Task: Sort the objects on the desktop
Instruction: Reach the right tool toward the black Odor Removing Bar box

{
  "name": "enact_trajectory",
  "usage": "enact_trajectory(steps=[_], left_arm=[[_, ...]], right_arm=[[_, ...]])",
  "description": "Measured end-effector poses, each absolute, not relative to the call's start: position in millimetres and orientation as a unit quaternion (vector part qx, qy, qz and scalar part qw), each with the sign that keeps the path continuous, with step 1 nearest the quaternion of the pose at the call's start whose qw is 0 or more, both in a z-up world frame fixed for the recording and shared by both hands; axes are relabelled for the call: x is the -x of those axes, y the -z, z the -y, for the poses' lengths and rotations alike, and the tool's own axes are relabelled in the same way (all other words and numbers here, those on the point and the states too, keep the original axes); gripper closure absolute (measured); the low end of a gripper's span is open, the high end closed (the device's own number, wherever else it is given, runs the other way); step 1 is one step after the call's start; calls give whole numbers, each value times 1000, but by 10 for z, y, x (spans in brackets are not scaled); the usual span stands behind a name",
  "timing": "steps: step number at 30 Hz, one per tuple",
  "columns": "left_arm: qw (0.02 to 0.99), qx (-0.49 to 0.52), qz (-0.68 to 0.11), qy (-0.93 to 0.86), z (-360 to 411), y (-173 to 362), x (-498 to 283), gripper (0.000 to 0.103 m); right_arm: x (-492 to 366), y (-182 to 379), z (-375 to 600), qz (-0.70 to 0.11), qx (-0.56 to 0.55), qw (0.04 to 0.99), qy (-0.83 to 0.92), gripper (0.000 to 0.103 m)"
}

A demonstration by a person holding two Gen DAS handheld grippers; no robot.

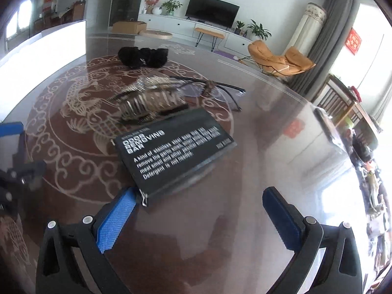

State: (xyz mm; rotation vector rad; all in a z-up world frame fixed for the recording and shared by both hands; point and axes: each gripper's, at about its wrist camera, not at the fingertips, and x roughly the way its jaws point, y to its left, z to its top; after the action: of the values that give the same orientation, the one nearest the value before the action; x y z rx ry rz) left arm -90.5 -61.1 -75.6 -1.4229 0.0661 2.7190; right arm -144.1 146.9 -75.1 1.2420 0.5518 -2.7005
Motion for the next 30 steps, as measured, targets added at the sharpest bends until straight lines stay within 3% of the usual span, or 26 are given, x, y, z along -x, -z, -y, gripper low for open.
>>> enact_trajectory(steps=[6, 12, 20, 22, 23, 25, 30], left_arm=[[36, 463, -21, -885, 615, 756, 908, 0], [36, 463, -22, -885, 616, 756, 911, 0], [36, 463, -21, -885, 615, 757, 913, 0], [36, 463, -21, -885, 615, 757, 914, 0], [36, 463, -21, -885, 615, 757, 914, 0], [36, 463, -21, -885, 615, 757, 915, 0], [35, 463, -22, -885, 613, 757, 913, 0]], right_arm=[[1121, 638, -2153, -77, -432, 35, 898, 0], [1342, 533, -1734, 43, -447, 103, 888, 0], [2048, 826, -1282, 20, -483, 63, 873, 1], [2026, 825, -1340, -1, -467, 64, 882, 21], [2014, 821, -1403, -7, -461, 67, 885, 24], [1959, 839, -1537, -20, -450, 63, 891, 43], [1683, 849, -2015, -42, -441, 38, 896, 43]])
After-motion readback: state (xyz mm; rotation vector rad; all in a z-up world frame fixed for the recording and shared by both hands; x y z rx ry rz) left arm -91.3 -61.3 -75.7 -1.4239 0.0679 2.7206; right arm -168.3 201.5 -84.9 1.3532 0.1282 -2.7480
